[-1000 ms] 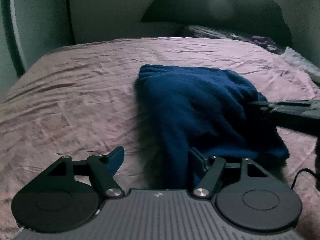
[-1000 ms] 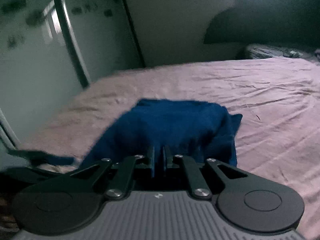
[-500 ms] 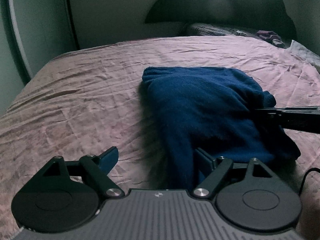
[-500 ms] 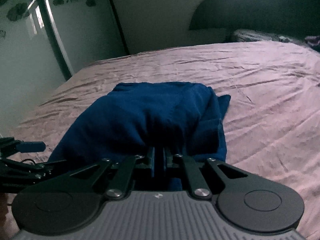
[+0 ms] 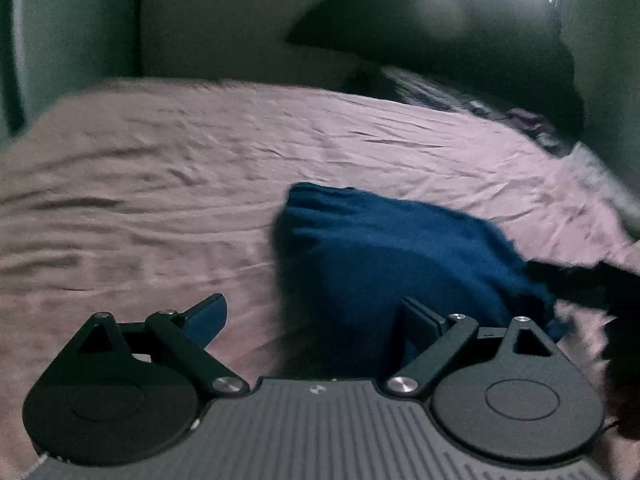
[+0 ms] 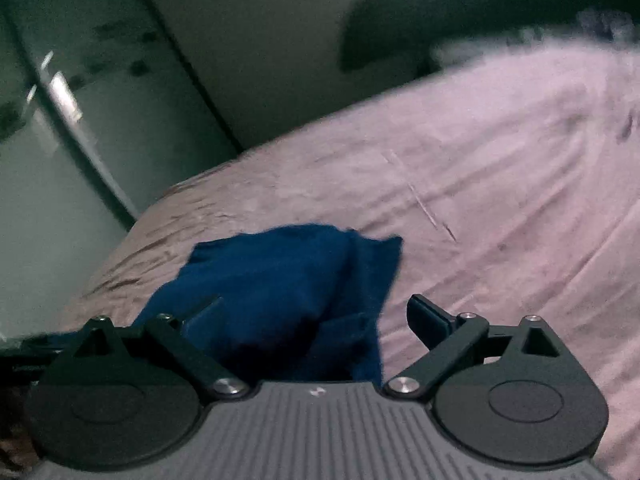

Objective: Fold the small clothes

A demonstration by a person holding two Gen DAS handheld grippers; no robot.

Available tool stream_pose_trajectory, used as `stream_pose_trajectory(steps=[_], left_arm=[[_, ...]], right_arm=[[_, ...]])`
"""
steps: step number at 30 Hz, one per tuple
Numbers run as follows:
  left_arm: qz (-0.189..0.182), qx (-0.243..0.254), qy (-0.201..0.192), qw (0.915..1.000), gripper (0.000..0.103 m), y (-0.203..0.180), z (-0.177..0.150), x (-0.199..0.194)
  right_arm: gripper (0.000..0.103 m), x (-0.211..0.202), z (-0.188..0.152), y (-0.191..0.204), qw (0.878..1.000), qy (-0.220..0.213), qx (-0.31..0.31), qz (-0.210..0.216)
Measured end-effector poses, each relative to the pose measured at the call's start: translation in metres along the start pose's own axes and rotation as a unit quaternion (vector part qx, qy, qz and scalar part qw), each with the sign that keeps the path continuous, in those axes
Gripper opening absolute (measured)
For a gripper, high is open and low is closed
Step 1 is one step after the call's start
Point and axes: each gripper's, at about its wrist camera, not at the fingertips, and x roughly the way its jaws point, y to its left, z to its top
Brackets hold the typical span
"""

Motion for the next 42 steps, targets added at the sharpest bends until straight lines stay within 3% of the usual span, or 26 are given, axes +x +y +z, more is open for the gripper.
stream_pose_trajectory(steps=[2, 6, 8, 10, 12, 14, 17, 22, 24, 26, 28, 30, 31, 33, 34, 37, 42], left_arm=[[-0.034, -0.026, 0.016, 0.999, 0.093, 0.009, 0.007, 0.015], [-0.09, -0.084, 0.033, 0.9918, 0.09, 0.027, 0.022, 0.047], [-0.122, -0.125, 0.047, 0.9835, 0.084, 0.034, 0.027, 0.063], [-0.139, -0.157, 0.063, 0.9756, 0.063, 0.038, 0.029, 0.079], [-0.118, -0.163, 0.064, 0.9774, 0.034, 0.038, 0.029, 0.085], [-0.111, -0.156, 0.048, 0.9803, 0.025, 0.035, 0.026, 0.08], [-0.097, -0.123, 0.004, 0.9876, 0.023, 0.028, 0.022, 0.061], [-0.06, -0.068, -0.052, 0.9945, 0.022, 0.009, 0.033, 0.039], [-0.049, -0.051, -0.053, 0.9961, 0.022, 0.005, 0.04, 0.045], [-0.036, -0.054, -0.027, 0.9975, 0.025, 0.004, 0.044, 0.059], [-0.015, -0.062, -0.004, 0.998, 0.035, 0.003, 0.042, 0.067], [0.002, -0.055, -0.018, 0.9983, 0.043, 0.001, 0.036, 0.057], [0.01, -0.044, -0.03, 0.9985, 0.048, -0.001, 0.032, 0.048], [0.029, -0.025, -0.044, 0.9983, 0.068, -0.002, 0.025, 0.033], [0.034, -0.021, -0.054, 0.9978, 0.07, -0.002, 0.018, 0.023], [0.005, -0.014, -0.049, 0.9987, 0.073, -0.004, -0.003, -0.003], [-0.053, -0.017, -0.004, 0.9985, 0.073, -0.005, -0.05, -0.02]], right_arm=[[0.099, 0.017, 0.004, -0.014, 0.999, 0.02, 0.032, 0.032], [0.097, 0.037, 0.016, -0.014, 0.995, 0.035, 0.025, 0.088], [0.085, 0.054, 0.02, -0.008, 0.993, 0.048, 0.021, 0.11], [0.045, 0.072, 0.022, -0.003, 0.992, 0.061, 0.014, 0.107], [0.029, 0.086, 0.023, -0.002, 0.992, 0.065, 0.015, 0.105], [0.024, 0.089, 0.022, 0.0, 0.993, 0.06, 0.012, 0.103], [0.021, 0.079, 0.02, 0.01, 0.994, 0.044, -0.017, 0.098], [0.02, 0.067, 0.028, 0.03, 0.989, 0.0, -0.048, 0.137], [0.02, 0.071, 0.034, 0.036, 0.99, -0.014, -0.058, 0.125], [0.021, 0.083, 0.039, 0.035, 0.995, -0.016, -0.05, 0.085], [0.03, 0.098, 0.04, 0.032, 0.998, -0.003, -0.042, 0.043], [0.046, 0.103, 0.037, 0.029, 0.999, 0.013, -0.039, 0.008], [0.055, 0.094, 0.034, 0.029, 0.999, 0.003, -0.039, 0.005], [0.067, 0.072, 0.032, 0.029, 0.999, -0.017, -0.042, -0.024], [0.067, 0.059, 0.03, 0.031, 0.998, -0.03, -0.05, -0.039], [0.067, 0.016, 0.02, 0.029, 0.997, -0.041, -0.053, -0.023], [0.068, -0.018, -0.019, 0.029, 0.996, 0.032, -0.063, 0.047]])
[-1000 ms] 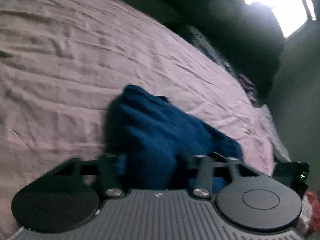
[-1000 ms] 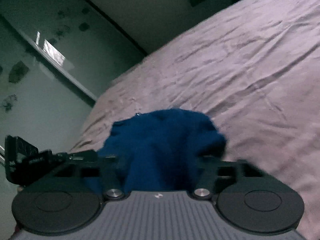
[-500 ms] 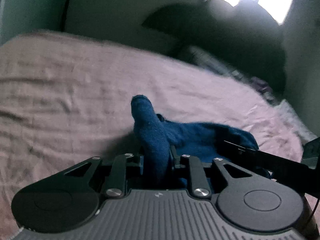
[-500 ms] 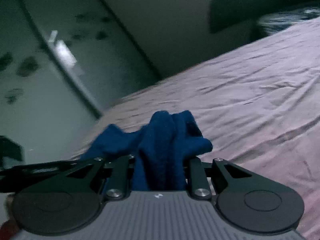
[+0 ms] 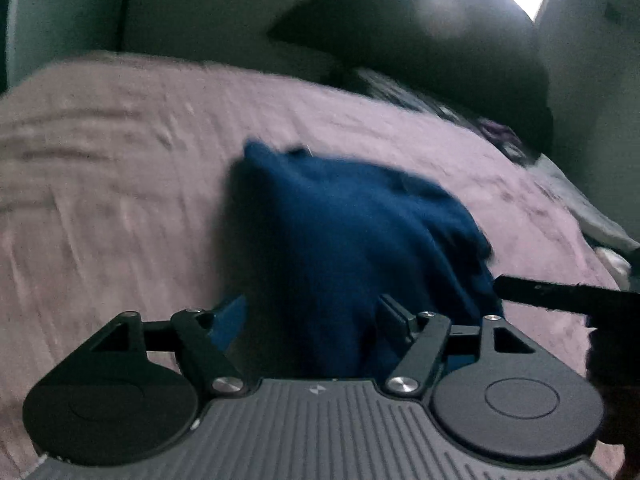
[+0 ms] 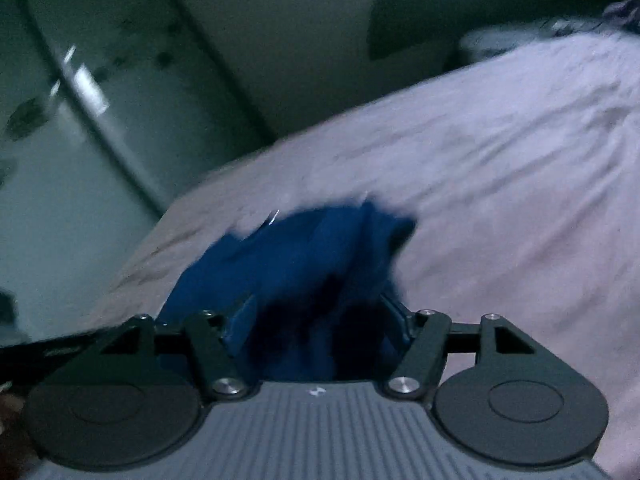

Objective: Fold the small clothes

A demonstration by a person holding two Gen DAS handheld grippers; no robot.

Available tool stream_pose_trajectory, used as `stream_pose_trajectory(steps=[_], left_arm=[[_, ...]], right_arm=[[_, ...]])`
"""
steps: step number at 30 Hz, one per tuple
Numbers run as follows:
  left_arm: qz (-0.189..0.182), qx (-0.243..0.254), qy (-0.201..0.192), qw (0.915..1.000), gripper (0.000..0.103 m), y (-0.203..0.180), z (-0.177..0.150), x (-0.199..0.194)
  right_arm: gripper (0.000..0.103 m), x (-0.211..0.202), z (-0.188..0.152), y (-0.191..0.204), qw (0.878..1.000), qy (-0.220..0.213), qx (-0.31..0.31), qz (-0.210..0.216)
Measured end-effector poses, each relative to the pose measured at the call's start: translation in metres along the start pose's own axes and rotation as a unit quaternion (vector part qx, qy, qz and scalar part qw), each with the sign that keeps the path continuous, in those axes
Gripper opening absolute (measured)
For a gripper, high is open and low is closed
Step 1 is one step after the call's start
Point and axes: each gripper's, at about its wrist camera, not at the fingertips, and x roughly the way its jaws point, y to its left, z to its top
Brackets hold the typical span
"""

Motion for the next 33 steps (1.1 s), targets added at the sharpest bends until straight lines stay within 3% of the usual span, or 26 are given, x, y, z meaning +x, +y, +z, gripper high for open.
stream_pose_trajectory(steps=[2, 4, 6, 8, 9, 15, 17, 20, 22, 24, 25, 26, 28, 30, 33], left_arm=[[-0.012, -0.003, 0.007, 0.9999, 0.07, -0.001, -0.015, -0.003], [-0.02, -0.006, 0.011, 0.9997, 0.061, -0.002, -0.025, -0.002], [-0.022, -0.003, 0.012, 0.9997, 0.029, -0.003, -0.03, 0.003], [-0.018, 0.001, 0.006, 0.9998, 0.016, -0.005, -0.029, 0.001], [-0.019, 0.002, 0.004, 0.9998, 0.015, -0.004, -0.025, 0.001], [-0.016, 0.017, -0.008, 0.9997, 0.013, -0.008, -0.025, -0.029], [-0.01, 0.027, 0.005, 0.9996, 0.013, -0.009, -0.029, -0.025], [0.009, 0.023, 0.021, 0.9995, 0.019, -0.009, -0.038, -0.012], [0.02, 0.02, 0.013, 0.9995, 0.029, -0.011, -0.039, -0.014], [0.039, 0.02, 0.005, 0.999, 0.049, -0.015, -0.04, -0.016], [0.053, 0.021, 0.002, 0.9984, 0.054, -0.016, -0.041, -0.016], [0.068, 0.022, -0.001, 0.9975, 0.062, -0.017, -0.043, -0.016], [0.084, 0.022, -0.006, 0.9962, 0.065, -0.019, -0.046, -0.017], [0.094, 0.027, -0.01, 0.9952, 0.067, -0.023, -0.049, -0.018], [0.111, 0.037, -0.014, 0.993, 0.073, -0.028, -0.051, -0.02]], right_arm=[[0.068, -0.002, -0.019, 0.002, 0.999, 0.03, -0.004, 0.015], [0.066, 0.0, -0.034, 0.003, 0.999, 0.044, -0.005, 0.005], [0.066, -0.002, -0.041, 0.003, 1.0, 0.027, 0.003, 0.009], [0.034, 0.002, -0.04, 0.005, 0.999, 0.031, 0.011, 0.008], [0.019, 0.004, -0.041, 0.008, 0.999, 0.038, 0.004, 0.006], [0.012, -0.015, -0.042, 0.013, 0.999, 0.01, 0.02, 0.025], [0.011, -0.022, -0.045, 0.021, 1.0, 0.012, -0.002, 0.016], [0.012, -0.011, -0.051, 0.026, 0.997, 0.04, -0.047, -0.04], [0.018, -0.014, -0.05, 0.033, 0.996, 0.029, -0.056, -0.063], [0.018, -0.029, -0.048, 0.05, 0.991, -0.015, -0.082, -0.107], [0.019, -0.034, -0.047, 0.058, 0.987, -0.033, -0.096, -0.12], [0.019, -0.039, -0.047, 0.068, 0.985, -0.049, -0.113, -0.124], [0.019, -0.038, -0.05, 0.08, 0.984, -0.049, -0.132, -0.105], [0.019, -0.025, -0.055, 0.088, 0.985, -0.025, -0.146, -0.092], [0.018, 0.0, -0.062, 0.083, 0.983, 0.006, -0.142, -0.114]])
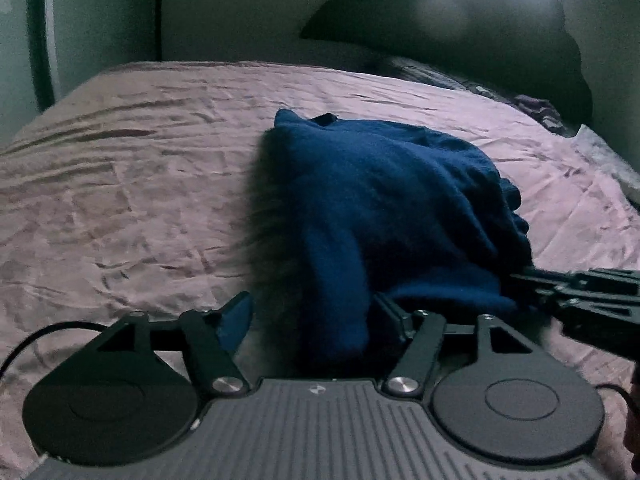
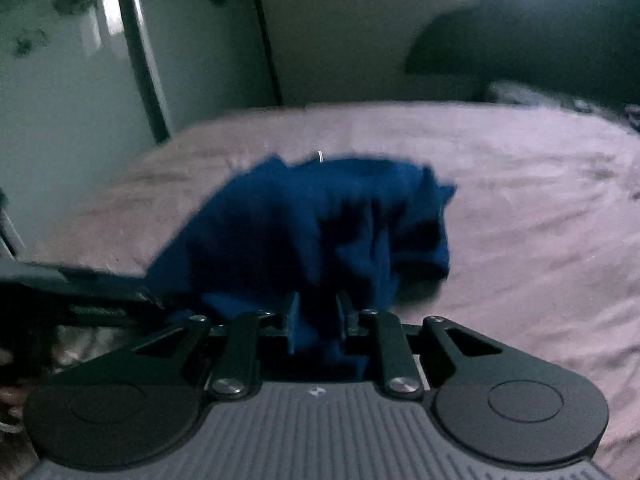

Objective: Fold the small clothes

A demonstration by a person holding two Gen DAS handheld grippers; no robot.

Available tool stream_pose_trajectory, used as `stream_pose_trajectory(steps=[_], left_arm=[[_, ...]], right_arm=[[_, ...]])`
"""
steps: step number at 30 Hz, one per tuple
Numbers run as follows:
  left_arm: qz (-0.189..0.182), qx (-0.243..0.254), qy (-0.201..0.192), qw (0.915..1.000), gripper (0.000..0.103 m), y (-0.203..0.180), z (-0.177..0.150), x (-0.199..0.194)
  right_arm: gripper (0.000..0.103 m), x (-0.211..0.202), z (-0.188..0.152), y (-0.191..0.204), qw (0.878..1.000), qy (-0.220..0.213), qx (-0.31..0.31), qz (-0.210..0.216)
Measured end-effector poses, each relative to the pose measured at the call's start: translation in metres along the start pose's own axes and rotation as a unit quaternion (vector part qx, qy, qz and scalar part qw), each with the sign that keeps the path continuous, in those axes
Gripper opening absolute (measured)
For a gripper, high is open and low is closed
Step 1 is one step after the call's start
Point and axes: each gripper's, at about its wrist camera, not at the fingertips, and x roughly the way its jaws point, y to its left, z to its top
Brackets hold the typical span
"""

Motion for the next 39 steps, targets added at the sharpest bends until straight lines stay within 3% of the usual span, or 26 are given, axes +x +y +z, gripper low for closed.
stream_pose_trajectory(steps=[4, 16, 20, 26, 28, 30, 33, 36, 39], left_arm=[[0.015, 0.009, -0.004, 0.9998, 0.075, -0.003, -0.003, -0.003], [0.025, 0.014, -0.001, 0.9996, 0.079, -0.005, -0.007, -0.007], [0.036, 0.013, -0.003, 0.9992, 0.086, -0.006, -0.009, -0.01], [0.052, 0.008, -0.009, 0.9986, 0.094, -0.008, -0.014, -0.016], [0.059, 0.005, -0.011, 0.9982, 0.095, -0.008, -0.015, -0.02], [0.066, 0.002, -0.015, 0.9977, 0.096, -0.008, -0.018, -0.025], [0.066, -0.002, -0.016, 0.9977, 0.096, -0.007, -0.022, -0.029], [0.07, 0.002, -0.016, 0.9975, 0.096, -0.009, -0.027, -0.032], [0.085, 0.01, -0.02, 0.9962, 0.096, -0.011, -0.032, -0.035]], right_arm=[[0.019, 0.005, -0.009, -0.007, 1.0, -0.005, 0.031, 0.003], [0.021, -0.001, -0.016, -0.005, 1.0, -0.006, 0.014, -0.011], [0.023, -0.008, -0.019, 0.002, 1.0, -0.011, 0.01, -0.019], [0.04, -0.011, -0.025, 0.002, 0.999, -0.018, 0.027, -0.013], [0.064, -0.015, -0.025, 0.004, 0.999, -0.022, 0.03, -0.008], [0.079, -0.021, -0.027, 0.011, 0.999, -0.03, 0.022, -0.016], [0.079, -0.027, -0.031, 0.023, 0.999, -0.035, -0.003, -0.039], [0.087, -0.03, -0.035, 0.026, 0.998, -0.027, 0.006, -0.051], [0.089, -0.031, -0.038, 0.026, 0.998, -0.02, 0.017, -0.061]])
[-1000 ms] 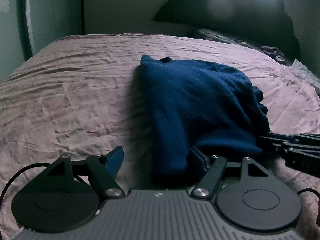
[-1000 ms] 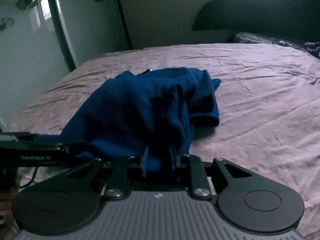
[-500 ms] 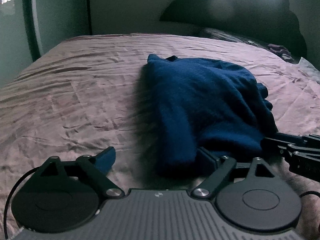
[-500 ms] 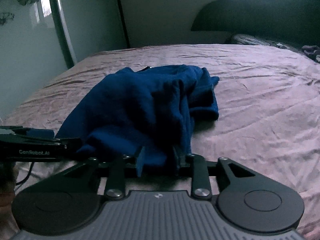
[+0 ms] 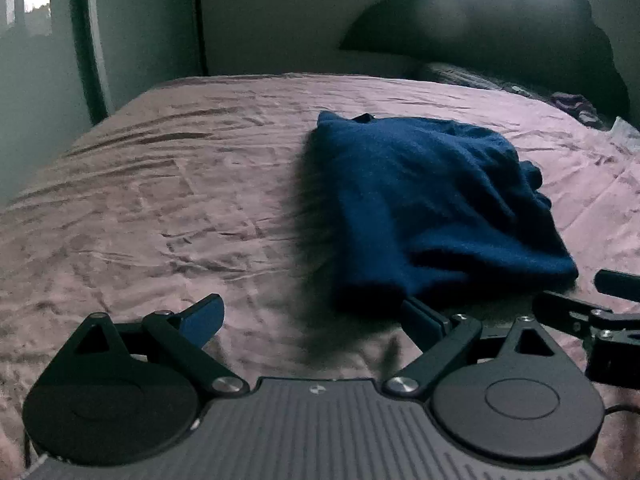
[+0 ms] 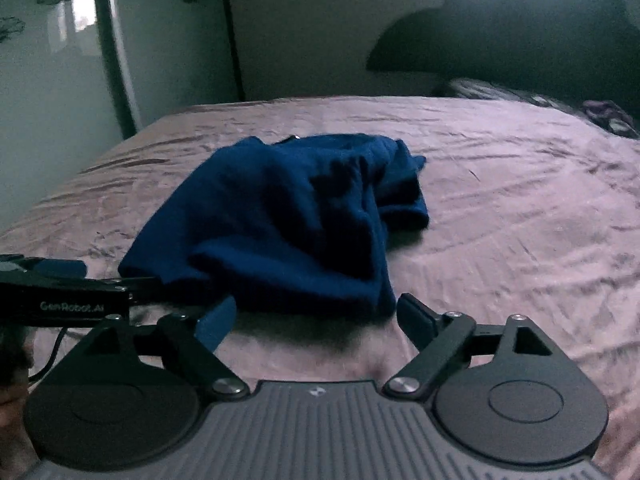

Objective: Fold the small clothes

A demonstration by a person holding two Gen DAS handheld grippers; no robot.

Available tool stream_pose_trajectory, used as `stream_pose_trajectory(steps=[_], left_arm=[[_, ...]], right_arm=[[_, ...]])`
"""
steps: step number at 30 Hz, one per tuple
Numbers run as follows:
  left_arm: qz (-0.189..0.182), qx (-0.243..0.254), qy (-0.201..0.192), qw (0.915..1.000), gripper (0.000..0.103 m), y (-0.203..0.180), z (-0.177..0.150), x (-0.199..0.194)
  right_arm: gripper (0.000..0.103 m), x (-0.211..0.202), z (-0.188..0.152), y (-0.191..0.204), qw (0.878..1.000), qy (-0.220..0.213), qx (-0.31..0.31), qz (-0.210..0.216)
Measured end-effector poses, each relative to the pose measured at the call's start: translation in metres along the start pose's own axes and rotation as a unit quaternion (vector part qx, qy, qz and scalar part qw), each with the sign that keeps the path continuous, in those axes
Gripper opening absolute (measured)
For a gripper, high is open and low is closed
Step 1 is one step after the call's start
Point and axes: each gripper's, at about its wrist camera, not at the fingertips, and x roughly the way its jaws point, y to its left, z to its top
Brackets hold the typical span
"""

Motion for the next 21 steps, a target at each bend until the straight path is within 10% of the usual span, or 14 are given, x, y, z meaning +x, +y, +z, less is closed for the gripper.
stream_pose_trajectory(steps=[21], left_arm=[[0.03, -0.021, 0.014, 0.9992, 0.097, 0.009, -0.014, -0.012]], right_arm=[[0.1, -0.017, -0.014, 0.005, 0.999, 0.011, 0.006, -0.048]])
